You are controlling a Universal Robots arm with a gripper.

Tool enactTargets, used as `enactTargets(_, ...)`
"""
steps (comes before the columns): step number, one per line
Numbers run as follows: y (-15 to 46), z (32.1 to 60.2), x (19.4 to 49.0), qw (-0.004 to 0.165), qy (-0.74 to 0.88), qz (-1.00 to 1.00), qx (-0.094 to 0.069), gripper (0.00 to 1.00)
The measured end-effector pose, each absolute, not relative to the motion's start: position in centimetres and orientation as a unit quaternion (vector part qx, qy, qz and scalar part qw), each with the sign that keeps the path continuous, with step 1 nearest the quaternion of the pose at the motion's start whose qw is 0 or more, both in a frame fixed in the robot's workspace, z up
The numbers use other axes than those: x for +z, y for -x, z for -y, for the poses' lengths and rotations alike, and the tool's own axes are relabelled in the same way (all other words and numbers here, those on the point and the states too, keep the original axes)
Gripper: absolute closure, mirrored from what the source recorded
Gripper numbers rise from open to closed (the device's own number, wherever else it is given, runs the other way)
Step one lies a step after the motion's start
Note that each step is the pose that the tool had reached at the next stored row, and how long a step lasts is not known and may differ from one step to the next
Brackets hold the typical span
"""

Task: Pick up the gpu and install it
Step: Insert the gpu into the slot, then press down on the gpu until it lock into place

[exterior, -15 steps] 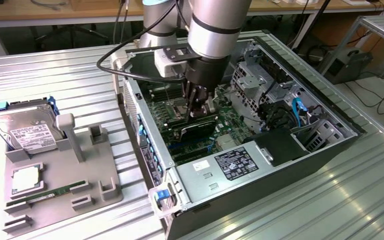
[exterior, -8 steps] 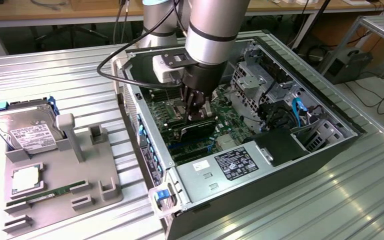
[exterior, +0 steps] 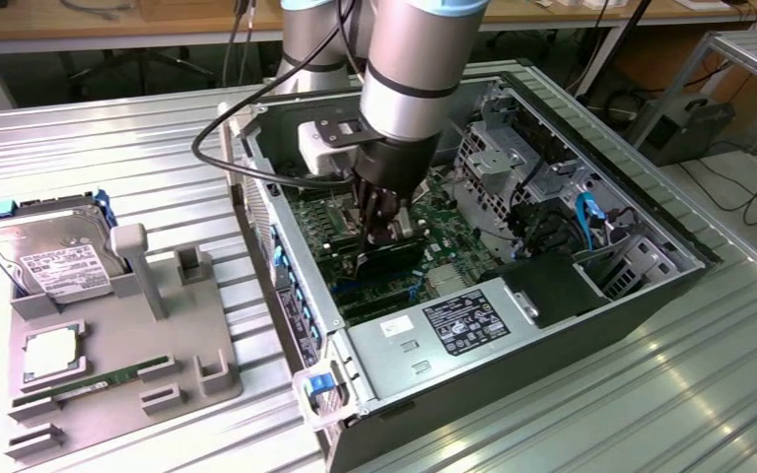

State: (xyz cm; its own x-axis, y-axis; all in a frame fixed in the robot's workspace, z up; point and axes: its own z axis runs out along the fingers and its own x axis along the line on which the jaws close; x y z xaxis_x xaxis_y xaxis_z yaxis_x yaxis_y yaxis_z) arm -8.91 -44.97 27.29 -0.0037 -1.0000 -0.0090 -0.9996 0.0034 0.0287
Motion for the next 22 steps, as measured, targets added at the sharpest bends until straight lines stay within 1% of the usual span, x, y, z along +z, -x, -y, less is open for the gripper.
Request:
enactTargets(3,8.9,45.0,26.6,0.007,-0.706,0.708,-0.013,0.89)
enactTargets(7,8.9,44.9,26.6,0.007,-0.706,0.708,-0.013,0.89)
enactTargets(10,8.9,44.9,27.5,0.005,-0.706,0.708,-0.014,0.89)
enactTargets(14,8.9,44.9,29.9,0.006,-0.706,0.708,-0.014,0.89)
enactTargets(22,8.9,44.9,30.1,0.006,-0.706,0.708,-0.014,0.89)
